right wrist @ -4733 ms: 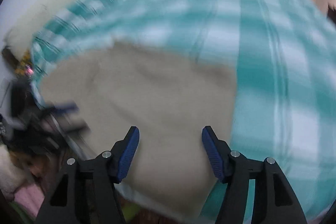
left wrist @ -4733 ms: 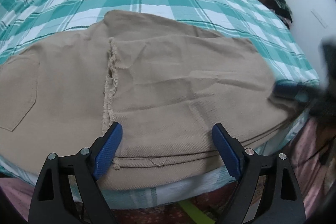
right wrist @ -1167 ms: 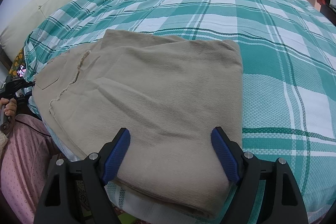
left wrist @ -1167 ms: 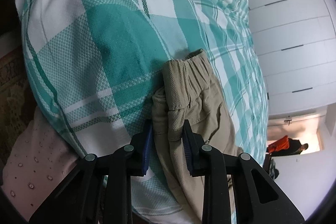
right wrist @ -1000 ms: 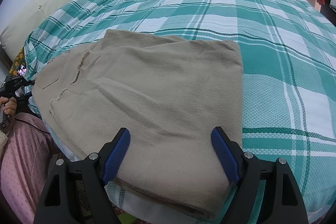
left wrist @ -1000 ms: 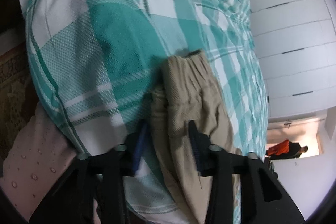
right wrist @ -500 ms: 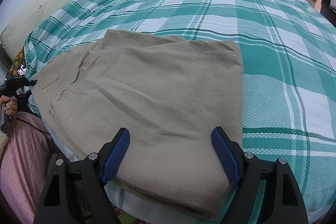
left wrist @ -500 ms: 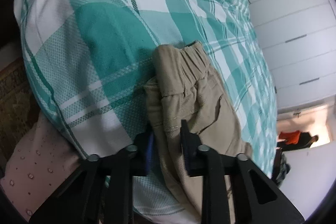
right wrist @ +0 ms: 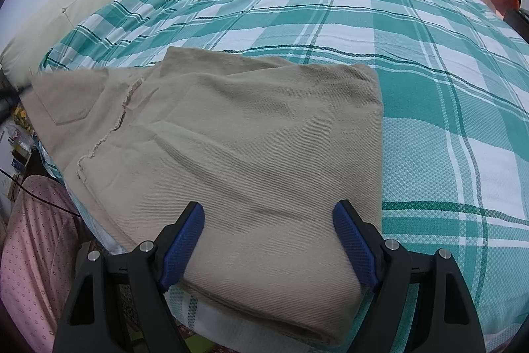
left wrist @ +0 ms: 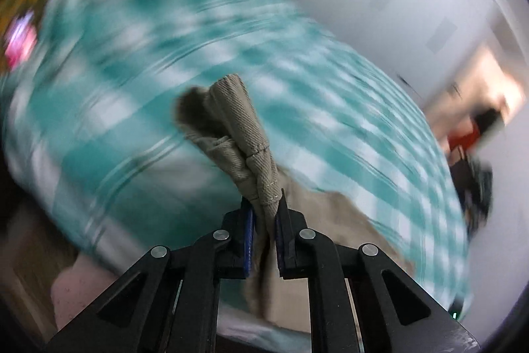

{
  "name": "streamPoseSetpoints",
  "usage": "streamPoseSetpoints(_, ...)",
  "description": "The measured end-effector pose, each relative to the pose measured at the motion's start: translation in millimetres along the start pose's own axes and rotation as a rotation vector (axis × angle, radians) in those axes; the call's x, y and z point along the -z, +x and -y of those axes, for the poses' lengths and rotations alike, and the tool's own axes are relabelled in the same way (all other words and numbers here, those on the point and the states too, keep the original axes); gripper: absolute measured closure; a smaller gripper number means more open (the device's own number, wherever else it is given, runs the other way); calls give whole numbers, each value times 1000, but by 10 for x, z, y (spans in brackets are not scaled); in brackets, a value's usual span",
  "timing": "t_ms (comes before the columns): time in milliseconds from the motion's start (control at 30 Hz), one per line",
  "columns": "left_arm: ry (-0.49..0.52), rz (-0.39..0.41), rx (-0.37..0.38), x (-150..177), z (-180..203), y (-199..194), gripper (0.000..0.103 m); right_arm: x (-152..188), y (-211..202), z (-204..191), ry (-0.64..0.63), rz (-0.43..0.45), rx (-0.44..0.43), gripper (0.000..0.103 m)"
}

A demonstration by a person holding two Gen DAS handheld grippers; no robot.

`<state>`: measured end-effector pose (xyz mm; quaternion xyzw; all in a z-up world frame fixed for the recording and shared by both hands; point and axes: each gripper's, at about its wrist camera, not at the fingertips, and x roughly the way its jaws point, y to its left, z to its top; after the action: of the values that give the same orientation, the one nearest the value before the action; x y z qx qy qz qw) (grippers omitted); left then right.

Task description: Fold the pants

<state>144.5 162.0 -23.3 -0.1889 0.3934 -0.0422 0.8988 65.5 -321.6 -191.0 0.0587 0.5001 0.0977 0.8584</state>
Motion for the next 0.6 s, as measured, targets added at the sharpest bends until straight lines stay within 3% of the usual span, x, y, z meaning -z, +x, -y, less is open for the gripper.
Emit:
streamPoseSetpoints(133,265,-38,98,240,1094,42,95,-55,-160,29,40,30,-20,24)
streamPoseSetpoints(267,421,-143,192,776,1854,444,94,-79,-493,270,152,162,-51,25)
streamPoseSetpoints(367,540,-334,247,1406,2257,1158,80,-58,-642,519,237,227,-50,25)
streamPoseSetpoints(433,616,-451,233,1711,2352,1512,78,-34,-660,663,294,231,-69,25)
streamPoseSetpoints(467,627,-464,210,1785,2355,1554,78,-27,-672,706,314,233,-79,26)
streamPoseSetpoints(500,613,-444,220,1772,2325,1493,72,-13,-695,753,340,239,-107,26)
streamPoseSetpoints(533,591,-438,254,1709,2285,1411,54,2,-727,767,355,248,-134,26)
streamPoseSetpoints(600,537,-370,299,1467,2119,1121,34,10,-794,766,380,269,-221,26)
